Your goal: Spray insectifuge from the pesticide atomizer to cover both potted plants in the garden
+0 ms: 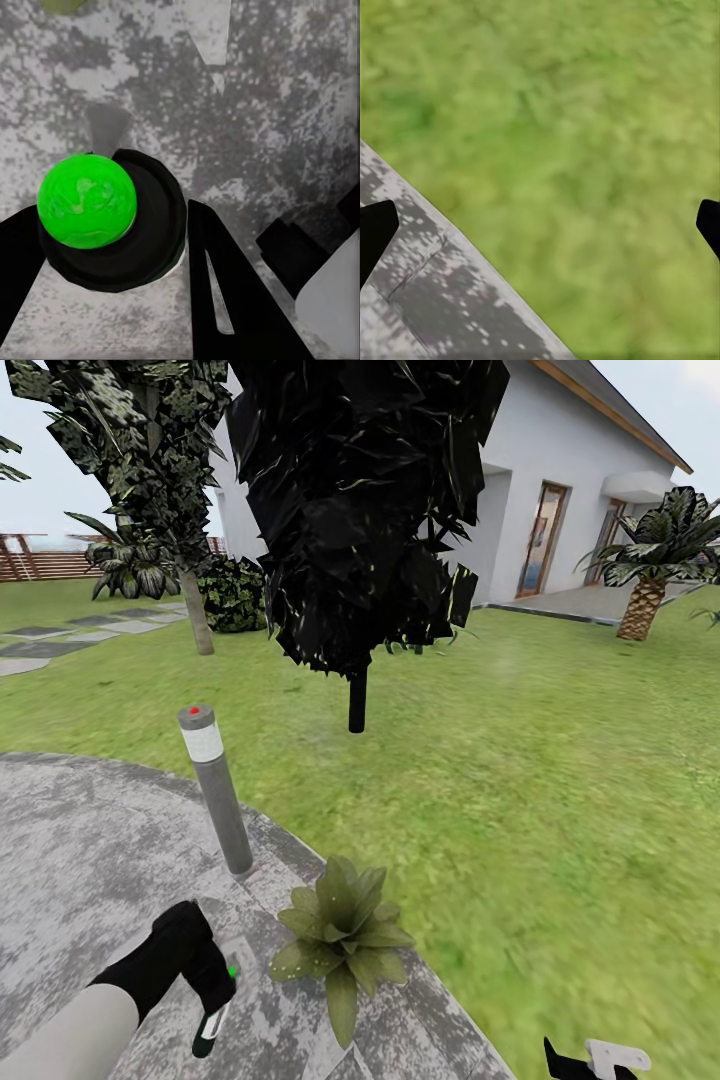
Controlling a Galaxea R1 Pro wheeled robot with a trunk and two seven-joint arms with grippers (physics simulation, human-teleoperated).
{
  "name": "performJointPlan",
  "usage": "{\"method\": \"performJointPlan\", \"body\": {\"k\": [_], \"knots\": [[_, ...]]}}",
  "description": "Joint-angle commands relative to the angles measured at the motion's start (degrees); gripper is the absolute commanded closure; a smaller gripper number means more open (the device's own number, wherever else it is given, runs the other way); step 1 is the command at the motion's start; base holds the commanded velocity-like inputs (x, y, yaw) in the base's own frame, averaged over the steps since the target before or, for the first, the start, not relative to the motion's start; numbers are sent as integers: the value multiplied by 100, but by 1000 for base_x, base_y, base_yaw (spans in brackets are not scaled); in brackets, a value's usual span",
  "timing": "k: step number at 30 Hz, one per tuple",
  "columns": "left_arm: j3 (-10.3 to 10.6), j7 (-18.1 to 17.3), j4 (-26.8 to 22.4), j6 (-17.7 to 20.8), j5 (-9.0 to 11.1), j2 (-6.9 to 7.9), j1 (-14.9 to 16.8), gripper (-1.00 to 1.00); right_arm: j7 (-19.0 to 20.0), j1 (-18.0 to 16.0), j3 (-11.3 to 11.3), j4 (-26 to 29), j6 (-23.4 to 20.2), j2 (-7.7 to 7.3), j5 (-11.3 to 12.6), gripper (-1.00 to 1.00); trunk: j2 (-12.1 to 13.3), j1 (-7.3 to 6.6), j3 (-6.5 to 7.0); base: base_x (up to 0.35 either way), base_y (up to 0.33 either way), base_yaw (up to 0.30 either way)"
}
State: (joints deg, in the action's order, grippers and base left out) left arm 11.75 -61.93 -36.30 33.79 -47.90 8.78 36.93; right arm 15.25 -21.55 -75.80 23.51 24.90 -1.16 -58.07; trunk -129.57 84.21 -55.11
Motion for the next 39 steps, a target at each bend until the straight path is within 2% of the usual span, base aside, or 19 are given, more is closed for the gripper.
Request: {"method": "performJointPlan", "body": {"k": [1, 5, 13, 32, 35, 37, 39], "knots": [[24, -42, -1, 22, -16, 16, -28, 100, 48, -8, -49, 5, 24, 1, -20, -100, -2, -1, -5, 0, 0, 0], [3, -43, -4, -14, -44, 44, -138, 100, 48, -8, -49, 5, 24, 5, -20, -100, -2, -1, -5, 0, 0, 0], [-29, -41, -72, 48, -44, 40, -43, 100, 48, -8, -49, 5, 24, 2, -20, -100, -2, -1, -5, 0, 0, 0], [0, 81, -70, 43, -51, 44, -107, 100, 48, -8, -49, 5, 24, 3, -20, -100, -2, -1, -5, 35, 29, 0], [-9, 370, -20, 40, -226, 57, -122, 100, 48, -8, -49, 5, 24, 6, -20, -100, -2, -1, -5, 0, 0, 0], [-47, 441, -63, 48, -325, 52, -90, 100, 48, -8, -49, 5, 24, 6, -20, -100, -2, -1, -5, 0, 0, 0], [-60, 446, -125, 62, -350, -23, 79, 100, 48, -8, -49, 5, 24, 4, -20, -100, -2, -1, -5, 0, 0, 0]]}}
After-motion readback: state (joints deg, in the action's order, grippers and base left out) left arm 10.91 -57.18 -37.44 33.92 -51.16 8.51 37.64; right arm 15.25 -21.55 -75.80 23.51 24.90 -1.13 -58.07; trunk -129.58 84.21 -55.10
